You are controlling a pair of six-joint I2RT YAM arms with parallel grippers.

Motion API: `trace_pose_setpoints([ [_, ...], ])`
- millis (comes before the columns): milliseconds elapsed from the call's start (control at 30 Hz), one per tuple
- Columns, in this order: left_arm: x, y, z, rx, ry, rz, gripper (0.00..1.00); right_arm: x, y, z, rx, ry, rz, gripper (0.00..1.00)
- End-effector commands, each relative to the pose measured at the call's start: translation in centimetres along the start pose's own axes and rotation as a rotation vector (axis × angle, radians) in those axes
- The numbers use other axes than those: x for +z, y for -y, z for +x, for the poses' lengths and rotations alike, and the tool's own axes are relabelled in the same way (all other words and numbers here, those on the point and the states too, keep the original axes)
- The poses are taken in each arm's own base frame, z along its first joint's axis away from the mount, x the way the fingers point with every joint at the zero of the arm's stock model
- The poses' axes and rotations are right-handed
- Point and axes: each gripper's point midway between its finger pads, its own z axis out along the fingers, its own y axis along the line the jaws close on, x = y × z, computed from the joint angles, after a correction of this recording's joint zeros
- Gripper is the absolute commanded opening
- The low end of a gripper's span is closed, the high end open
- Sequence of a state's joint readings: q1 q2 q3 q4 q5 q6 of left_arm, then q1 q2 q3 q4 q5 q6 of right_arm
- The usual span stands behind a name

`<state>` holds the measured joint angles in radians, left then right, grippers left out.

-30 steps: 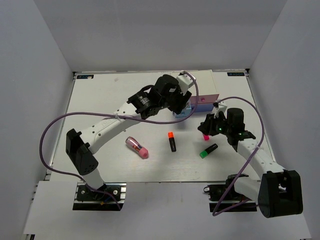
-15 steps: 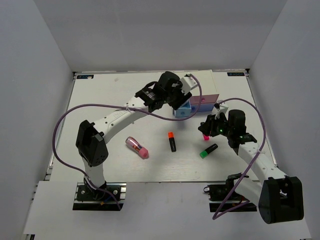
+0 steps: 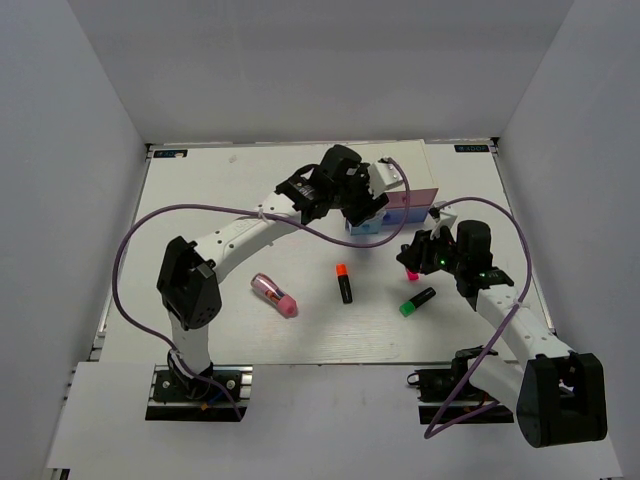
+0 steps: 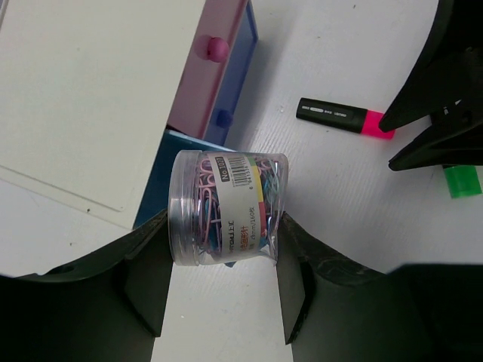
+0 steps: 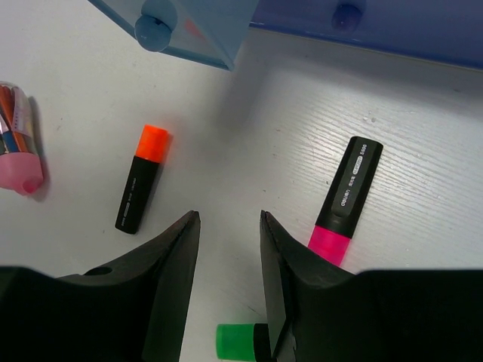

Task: Sort the stationery into containers
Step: Place the stationery into the container

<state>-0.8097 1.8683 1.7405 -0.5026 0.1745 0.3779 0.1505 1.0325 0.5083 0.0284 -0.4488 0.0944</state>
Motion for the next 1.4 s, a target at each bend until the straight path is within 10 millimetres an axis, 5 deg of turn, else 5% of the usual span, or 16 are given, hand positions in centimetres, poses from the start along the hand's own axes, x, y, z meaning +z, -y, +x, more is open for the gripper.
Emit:
trace_pose_setpoints([
  [0,-1.3,0.1,-2.8,0.046,0.084,0.031,0.17,-0.1,-0.3,-1.2,-0.029,0.050,-0.016,0.44],
  [200,-0.5,-0.3,-2.2,0.053,0.067,0.011,0.19,-0.1,-0.2,-1.1,-0.022,0.054,-0.013,0.44],
  [400,-1.5,-1.7,-4.6,0.066,0.126,-0.051,0.20,-0.3,-0.3,-0.7,-0.024,0.059,-0.013,0.44],
  [533,-1.6,-2.7,-4.4,0.061,0.123,-0.085,0.20,-0.3,-0.4,-0.5,-0.008,0.059,-0.014,0.44],
  [1367,0.8,-2.3,-0.6,0.070,0.051,-0.014,0.23,-0.6,-0.3,-1.0,-0.005,0.088,-0.004,0.44],
])
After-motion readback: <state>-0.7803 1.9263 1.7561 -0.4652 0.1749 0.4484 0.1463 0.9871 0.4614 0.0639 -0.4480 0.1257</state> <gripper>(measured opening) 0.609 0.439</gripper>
